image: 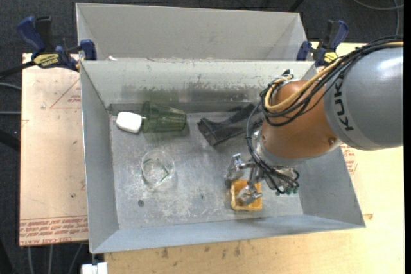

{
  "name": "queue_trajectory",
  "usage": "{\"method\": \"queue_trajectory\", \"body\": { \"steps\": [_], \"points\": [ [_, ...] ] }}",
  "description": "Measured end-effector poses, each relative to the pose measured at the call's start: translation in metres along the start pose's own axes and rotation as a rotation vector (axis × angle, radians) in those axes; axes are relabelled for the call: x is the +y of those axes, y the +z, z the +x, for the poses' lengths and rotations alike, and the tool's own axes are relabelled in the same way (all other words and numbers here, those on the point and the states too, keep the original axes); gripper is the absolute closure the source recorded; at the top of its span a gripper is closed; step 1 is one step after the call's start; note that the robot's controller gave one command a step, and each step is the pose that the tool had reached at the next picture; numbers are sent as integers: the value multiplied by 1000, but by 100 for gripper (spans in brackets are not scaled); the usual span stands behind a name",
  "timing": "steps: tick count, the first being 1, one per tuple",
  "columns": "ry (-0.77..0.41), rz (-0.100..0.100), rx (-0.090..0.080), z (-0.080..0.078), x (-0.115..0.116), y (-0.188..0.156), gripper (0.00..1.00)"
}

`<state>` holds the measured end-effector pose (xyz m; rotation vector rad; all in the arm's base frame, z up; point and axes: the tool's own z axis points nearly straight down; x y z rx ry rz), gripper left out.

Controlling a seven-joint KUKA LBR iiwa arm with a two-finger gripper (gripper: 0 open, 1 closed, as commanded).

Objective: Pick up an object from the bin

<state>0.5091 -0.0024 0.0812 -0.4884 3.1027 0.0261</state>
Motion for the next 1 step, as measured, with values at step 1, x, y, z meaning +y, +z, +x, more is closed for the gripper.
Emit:
{"method": "queue_trajectory", "body": {
  "steps": [1],
  "points": [
    [-101, 17, -1, -14, -57, -143, 100]
  ]
}}
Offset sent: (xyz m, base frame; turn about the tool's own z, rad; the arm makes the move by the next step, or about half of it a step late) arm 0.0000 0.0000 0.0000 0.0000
